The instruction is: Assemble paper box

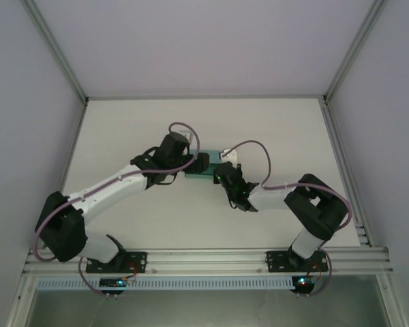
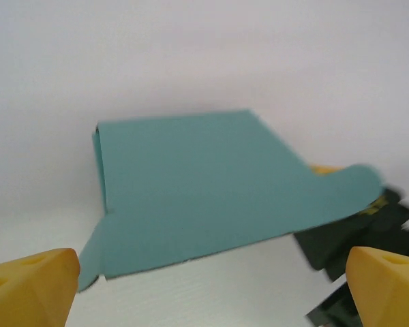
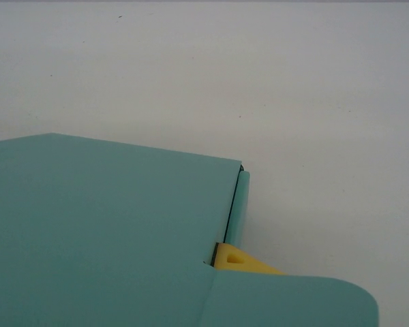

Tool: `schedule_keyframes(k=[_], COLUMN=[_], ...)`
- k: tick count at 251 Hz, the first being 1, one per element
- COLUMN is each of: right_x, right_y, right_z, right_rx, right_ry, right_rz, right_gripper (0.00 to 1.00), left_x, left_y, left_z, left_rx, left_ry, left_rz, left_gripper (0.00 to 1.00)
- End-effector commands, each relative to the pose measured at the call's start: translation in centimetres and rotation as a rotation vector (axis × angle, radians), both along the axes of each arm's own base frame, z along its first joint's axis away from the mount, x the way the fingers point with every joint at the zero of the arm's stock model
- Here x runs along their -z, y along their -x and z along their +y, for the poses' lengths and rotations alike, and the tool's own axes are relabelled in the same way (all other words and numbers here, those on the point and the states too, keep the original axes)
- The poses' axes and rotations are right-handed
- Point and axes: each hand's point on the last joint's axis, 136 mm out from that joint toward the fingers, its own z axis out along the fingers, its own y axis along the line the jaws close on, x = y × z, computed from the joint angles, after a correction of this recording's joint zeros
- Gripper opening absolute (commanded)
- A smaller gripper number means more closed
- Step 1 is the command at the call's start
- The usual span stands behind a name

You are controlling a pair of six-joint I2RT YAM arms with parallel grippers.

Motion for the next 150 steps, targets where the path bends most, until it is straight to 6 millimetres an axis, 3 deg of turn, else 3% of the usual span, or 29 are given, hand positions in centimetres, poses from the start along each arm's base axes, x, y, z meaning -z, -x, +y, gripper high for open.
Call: schedule_keyframes(k=[1, 31, 58, 100, 150], right_x=[3.0, 3.4, 3.4, 3.7, 3.5], right_y=[1.4, 1.3, 1.2, 1.5, 2.2], right_z=[-0.3, -0.5, -0.6, -0.4, -0.8], right_rx=[-0.053, -0.053, -0.059, -0.086, -0.108], right_ry=[0.082, 0.092, 0.093, 0.095, 0.098], right_rz=[0.123, 0.141, 0.151, 0.165, 0.168], right_gripper=[0.0, 0.0, 0.0, 0.01, 0.15], left_x=[-0.5, 0.9, 2.8, 6.0, 9.6], left_y=[-1.9, -5.5, -7.2, -7.1, -6.8], left_z=[2.9, 4.2, 3.3, 0.7, 0.8], left_rx=[-0.081, -0.117, -0.063, 0.077, 0.069], left_ry=[-0.044, 0.015, 0.098, 0.14, 0.146], left_rz=[0.023, 0.092, 0.165, 0.23, 0.278], left_gripper=[0.99, 1.0, 1.0, 0.96, 0.81])
